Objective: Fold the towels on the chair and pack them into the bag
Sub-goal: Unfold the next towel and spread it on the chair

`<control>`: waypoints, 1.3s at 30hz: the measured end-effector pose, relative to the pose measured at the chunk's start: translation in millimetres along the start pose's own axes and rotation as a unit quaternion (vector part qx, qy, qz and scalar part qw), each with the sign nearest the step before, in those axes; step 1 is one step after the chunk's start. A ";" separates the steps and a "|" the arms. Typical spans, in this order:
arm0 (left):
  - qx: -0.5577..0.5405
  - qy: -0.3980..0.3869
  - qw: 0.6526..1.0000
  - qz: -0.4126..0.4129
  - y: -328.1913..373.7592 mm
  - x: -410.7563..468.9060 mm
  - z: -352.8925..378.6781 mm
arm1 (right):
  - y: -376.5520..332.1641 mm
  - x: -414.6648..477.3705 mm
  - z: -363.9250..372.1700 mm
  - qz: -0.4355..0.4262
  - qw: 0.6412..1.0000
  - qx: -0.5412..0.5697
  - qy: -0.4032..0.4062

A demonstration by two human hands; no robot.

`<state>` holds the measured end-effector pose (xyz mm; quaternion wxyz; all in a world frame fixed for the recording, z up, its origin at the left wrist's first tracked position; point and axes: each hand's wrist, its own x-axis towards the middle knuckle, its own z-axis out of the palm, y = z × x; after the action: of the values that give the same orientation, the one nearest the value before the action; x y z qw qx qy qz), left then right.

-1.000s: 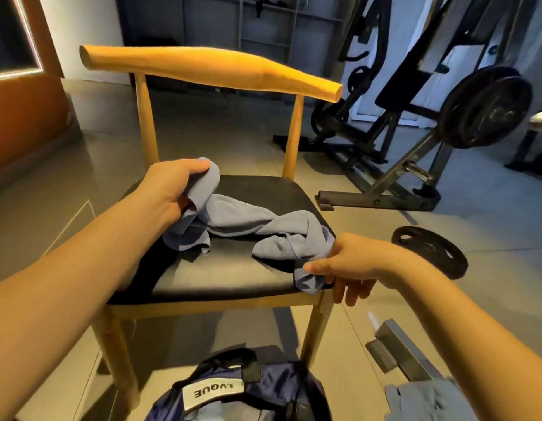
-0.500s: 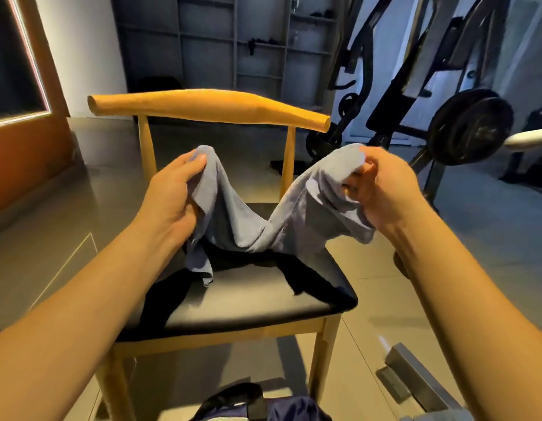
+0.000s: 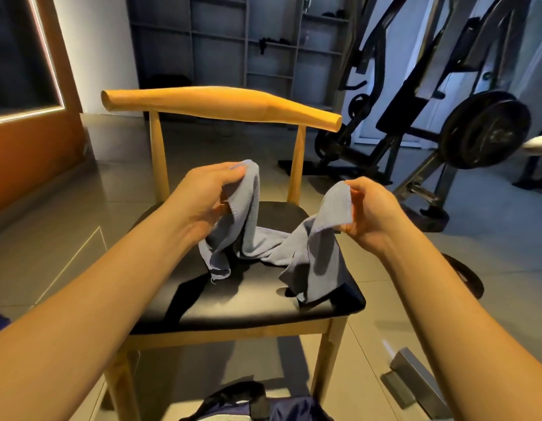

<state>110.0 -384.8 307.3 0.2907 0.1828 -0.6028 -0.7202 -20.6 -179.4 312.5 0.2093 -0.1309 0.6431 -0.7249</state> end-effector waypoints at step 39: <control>0.160 0.043 0.983 0.076 -33.2 2.8 22.9 | 2.0 6.6 -50.1 -0.066 0.960 -0.247 -0.111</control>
<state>87.3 -365.6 279.9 0.3376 0.2116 -0.7092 -0.5816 -49.1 -138.7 303.0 0.1927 -0.3004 0.7650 -0.5361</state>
